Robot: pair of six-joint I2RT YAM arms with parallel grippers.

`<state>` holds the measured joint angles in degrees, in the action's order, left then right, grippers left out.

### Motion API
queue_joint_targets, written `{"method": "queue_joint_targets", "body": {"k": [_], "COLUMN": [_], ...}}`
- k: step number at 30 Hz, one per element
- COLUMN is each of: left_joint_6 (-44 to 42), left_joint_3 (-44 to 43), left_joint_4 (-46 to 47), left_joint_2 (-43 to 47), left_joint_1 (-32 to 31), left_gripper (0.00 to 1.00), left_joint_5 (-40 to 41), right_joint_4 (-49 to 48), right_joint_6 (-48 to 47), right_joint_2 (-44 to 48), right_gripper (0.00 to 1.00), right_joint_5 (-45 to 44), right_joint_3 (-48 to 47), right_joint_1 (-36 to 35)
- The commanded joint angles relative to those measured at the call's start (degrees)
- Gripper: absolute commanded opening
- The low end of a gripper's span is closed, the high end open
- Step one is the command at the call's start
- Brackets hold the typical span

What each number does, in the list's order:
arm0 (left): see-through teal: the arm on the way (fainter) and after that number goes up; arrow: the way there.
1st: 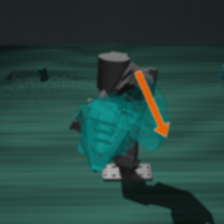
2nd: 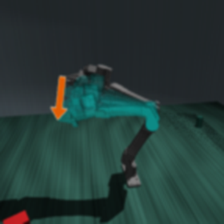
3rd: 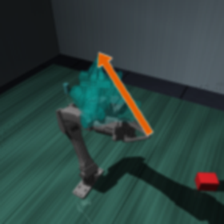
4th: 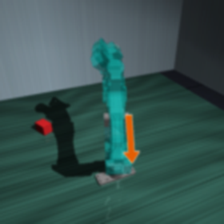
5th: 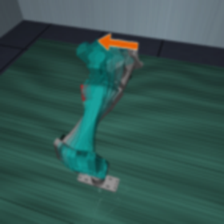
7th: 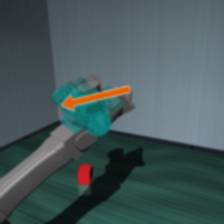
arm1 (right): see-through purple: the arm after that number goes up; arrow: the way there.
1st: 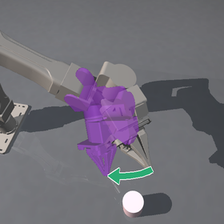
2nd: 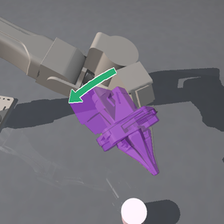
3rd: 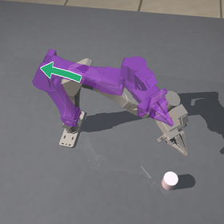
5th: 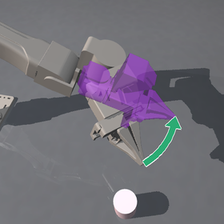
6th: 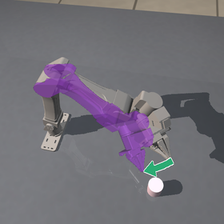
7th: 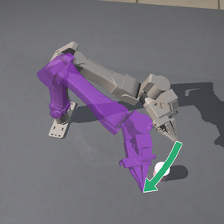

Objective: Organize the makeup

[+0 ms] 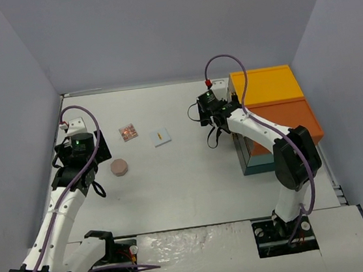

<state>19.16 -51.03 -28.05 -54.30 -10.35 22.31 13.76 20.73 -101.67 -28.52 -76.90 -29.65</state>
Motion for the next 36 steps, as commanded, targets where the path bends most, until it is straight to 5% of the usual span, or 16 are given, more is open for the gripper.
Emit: {"method": "queue_joint_targets", "body": {"k": [1,19,36], "left_joint_6": [-1.0,-1.4,-1.4], "left_joint_3": [-1.8,-1.6,-1.4], "left_joint_4": [3.5,3.8,4.0], "left_joint_2": [0.6,-0.1,-0.4], "left_joint_1": [0.5,0.5,0.5], "left_gripper": [0.97,0.97,0.97], "left_joint_5": [1.7,1.9,1.3], "right_joint_4": [6.0,0.4,0.1], "right_joint_6": [0.5,-8.0,-3.8], "right_joint_2": [2.6,0.0,-4.5], "right_gripper": [1.0,1.0,1.0], "right_joint_5": [-8.0,4.0,-4.7], "right_joint_3": [1.2,0.9,5.2], "right_joint_1": [2.7,-6.4,-3.8]}}
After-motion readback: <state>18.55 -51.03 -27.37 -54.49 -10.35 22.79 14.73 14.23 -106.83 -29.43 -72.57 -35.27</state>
